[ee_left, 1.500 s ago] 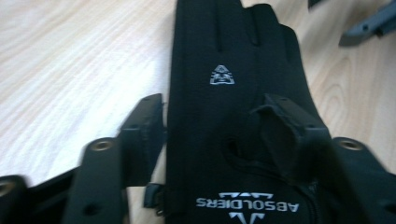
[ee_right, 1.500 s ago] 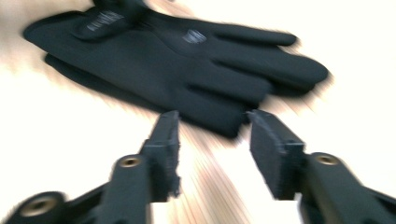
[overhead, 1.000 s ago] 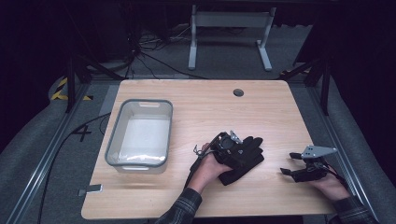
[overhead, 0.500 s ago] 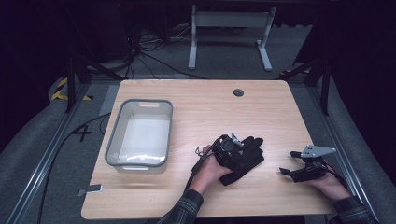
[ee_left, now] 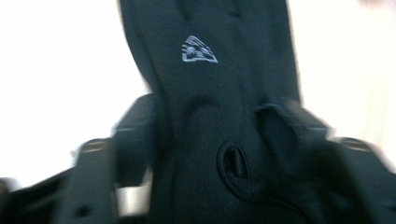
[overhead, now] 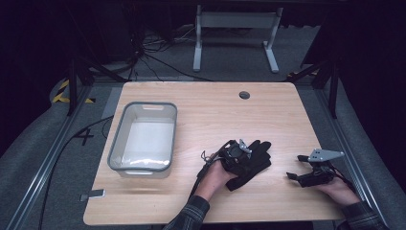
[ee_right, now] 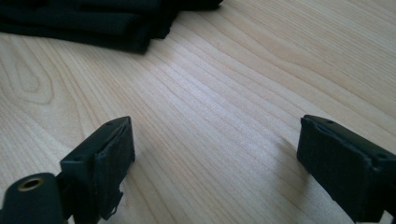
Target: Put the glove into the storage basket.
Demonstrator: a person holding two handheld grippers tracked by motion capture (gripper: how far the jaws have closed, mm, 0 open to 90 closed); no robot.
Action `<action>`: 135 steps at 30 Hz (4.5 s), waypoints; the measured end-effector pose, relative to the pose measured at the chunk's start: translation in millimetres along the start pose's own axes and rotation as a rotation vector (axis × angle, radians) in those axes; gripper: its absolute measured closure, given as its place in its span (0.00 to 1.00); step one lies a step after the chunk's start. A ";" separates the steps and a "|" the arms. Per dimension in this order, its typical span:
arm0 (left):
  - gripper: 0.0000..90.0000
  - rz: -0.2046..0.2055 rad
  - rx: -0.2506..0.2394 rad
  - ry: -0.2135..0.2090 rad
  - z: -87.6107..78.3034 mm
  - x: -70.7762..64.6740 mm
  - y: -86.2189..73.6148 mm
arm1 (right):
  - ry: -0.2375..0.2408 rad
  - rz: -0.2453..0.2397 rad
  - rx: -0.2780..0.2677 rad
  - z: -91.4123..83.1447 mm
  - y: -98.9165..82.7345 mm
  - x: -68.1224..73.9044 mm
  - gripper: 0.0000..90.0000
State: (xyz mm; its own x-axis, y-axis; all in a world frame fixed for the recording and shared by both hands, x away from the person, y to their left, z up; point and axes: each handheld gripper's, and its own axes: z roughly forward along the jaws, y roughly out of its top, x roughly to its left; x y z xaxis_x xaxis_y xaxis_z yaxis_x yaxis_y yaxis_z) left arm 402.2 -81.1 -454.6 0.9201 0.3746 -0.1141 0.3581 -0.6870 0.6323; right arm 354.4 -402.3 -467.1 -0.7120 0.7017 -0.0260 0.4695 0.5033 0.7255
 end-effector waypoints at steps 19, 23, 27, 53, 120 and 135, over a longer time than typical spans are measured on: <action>0.76 -0.020 0.020 -0.039 -9.0 -5.2 9.8 | 0.001 -0.001 0.000 0.0 0.1 0.0 0.13; 0.76 -0.024 0.002 -0.041 -15.8 -4.9 12.3 | 0.001 -0.001 0.000 0.0 0.0 0.0 0.13; 0.76 -0.036 -0.010 -0.049 -21.9 -3.8 14.1 | 0.001 -0.001 0.001 0.0 0.1 0.0 0.13; 0.76 -0.045 -0.032 0.011 -83.4 9.3 29.7 | 0.001 -0.001 0.001 0.0 0.0 0.0 0.13; 0.75 -0.461 -0.060 0.443 -226.8 125.9 -137.5 | -0.024 0.021 0.029 2.6 0.9 -0.6 0.00; 0.73 -0.489 0.034 0.415 -206.7 139.4 -140.5 | -0.021 0.020 0.028 2.6 0.9 -0.4 0.00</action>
State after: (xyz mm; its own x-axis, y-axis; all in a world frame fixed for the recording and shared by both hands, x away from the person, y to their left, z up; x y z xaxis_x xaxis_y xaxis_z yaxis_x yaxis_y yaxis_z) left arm 447.4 196.4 -401.0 0.5142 0.8545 -0.0729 0.7316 -0.3927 0.5572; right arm 356.5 -400.8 -468.2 -0.6911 0.7223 -0.0265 0.4984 0.5028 0.7063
